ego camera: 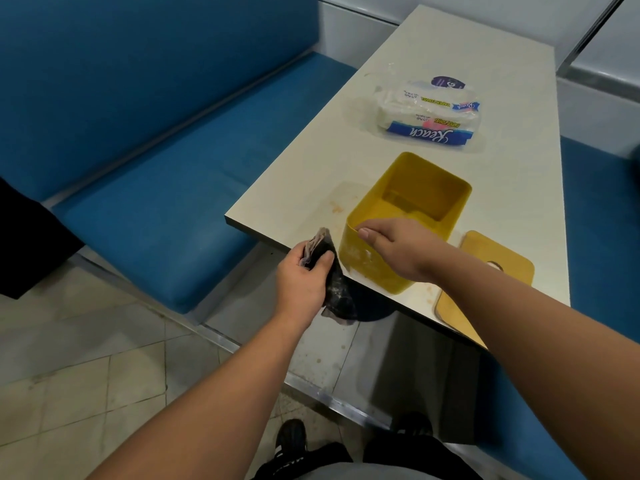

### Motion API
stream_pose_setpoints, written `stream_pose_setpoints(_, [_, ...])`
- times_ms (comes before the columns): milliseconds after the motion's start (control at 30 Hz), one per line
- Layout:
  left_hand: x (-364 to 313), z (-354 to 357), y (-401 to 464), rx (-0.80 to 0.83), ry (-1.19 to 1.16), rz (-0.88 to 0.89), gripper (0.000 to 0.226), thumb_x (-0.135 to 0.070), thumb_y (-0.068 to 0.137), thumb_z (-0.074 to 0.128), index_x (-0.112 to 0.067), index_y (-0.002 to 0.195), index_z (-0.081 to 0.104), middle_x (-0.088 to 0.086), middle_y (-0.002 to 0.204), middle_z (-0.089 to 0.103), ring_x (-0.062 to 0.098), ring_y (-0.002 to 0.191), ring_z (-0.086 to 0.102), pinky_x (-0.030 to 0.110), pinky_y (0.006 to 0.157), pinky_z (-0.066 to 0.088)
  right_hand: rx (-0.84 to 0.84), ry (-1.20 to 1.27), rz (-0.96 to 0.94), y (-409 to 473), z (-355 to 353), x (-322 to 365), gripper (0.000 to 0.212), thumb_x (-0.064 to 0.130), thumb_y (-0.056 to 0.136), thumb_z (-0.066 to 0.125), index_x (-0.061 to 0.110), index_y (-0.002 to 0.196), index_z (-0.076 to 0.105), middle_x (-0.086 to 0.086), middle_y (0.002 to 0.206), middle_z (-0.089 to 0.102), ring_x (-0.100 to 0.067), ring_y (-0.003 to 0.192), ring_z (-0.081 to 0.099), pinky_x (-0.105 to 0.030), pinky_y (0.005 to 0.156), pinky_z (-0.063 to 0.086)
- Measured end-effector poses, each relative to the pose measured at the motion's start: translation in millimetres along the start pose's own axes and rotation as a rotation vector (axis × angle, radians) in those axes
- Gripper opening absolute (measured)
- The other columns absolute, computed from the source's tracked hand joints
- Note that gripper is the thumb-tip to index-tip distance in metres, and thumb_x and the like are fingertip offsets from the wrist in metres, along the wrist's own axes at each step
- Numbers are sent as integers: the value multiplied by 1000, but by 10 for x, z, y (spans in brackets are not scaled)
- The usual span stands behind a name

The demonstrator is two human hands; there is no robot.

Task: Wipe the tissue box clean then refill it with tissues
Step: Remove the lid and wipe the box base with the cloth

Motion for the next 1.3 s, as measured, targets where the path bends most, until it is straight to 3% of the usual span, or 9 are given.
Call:
stream_pose_setpoints(133, [-130,161,42,-20,-5,72,8,-13,90,66,-21,90,64,-11,76,67,-2,69,62,17,66,50,-13,23,-12,-1,5,-6,42,37,103,35,21,138,50,0,142,51,-20,130,44,-20,91,27])
stream_pose_setpoints(267, [-38,171,102,-64,148,41,11,-15,90,64,-25,85,63,-11,74,64,5,69,58,25,66,44,-11,51,-7,-1,-4,-24,41,36,103,35,21,138,51,-1,142,51,-19,131,43,-20,93,27])
stream_pose_setpoints(367, [-167,168,113,-68,115,73,17,-16,90,64,-32,83,63,-14,75,65,-1,71,59,20,65,48,-11,73,1,-7,4,-24,41,36,103,36,20,137,51,-1,141,51,-19,130,44,-20,94,28])
stream_pose_setpoints(533, [-130,184,123,-32,233,61,13,-17,92,61,-22,99,71,-5,89,69,13,86,63,22,69,44,-5,101,18,-4,9,-33,41,36,102,37,21,137,51,-1,142,51,-20,131,43,-21,94,28])
stream_pose_setpoints(633, [-253,178,166,-6,176,112,14,-20,92,61,-22,102,71,-4,93,69,13,89,63,28,77,50,-1,95,29,-2,7,-33,41,37,103,36,21,138,50,-1,141,51,-20,130,44,-21,93,28])
stream_pose_setpoints(833, [-240,179,125,-20,179,50,14,-19,92,61,-26,81,66,-9,75,66,11,74,62,27,67,49,3,112,24,0,12,-39,41,38,102,36,21,137,51,-1,142,51,-20,131,44,-22,94,29])
stream_pose_setpoints(967, [-317,186,100,-23,57,98,16,-21,91,63,-31,79,64,-6,78,68,14,79,66,29,70,54,-2,109,26,9,18,-49,41,38,102,36,21,136,52,-1,139,53,-21,129,46,-23,94,31])
stream_pose_setpoints(1133, [2,212,71,-85,391,86,8,-20,89,64,-15,83,62,5,86,63,23,80,58,34,70,48,1,127,28,14,33,-65,42,39,102,37,21,137,52,-1,141,51,-19,131,44,-22,96,30])
stream_pose_setpoints(1300, [83,245,10,-103,424,42,10,-20,89,65,-12,82,63,6,88,63,21,78,55,27,64,37,-6,138,36,23,39,-82,42,39,102,38,21,137,52,-1,141,51,-19,131,44,-22,96,30])
Point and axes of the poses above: each hand's wrist, its own y-axis towards the middle knuckle, its own z-axis out of the palm, x = y × z, the point moved 7 cm from there along y, towards the middle knuckle
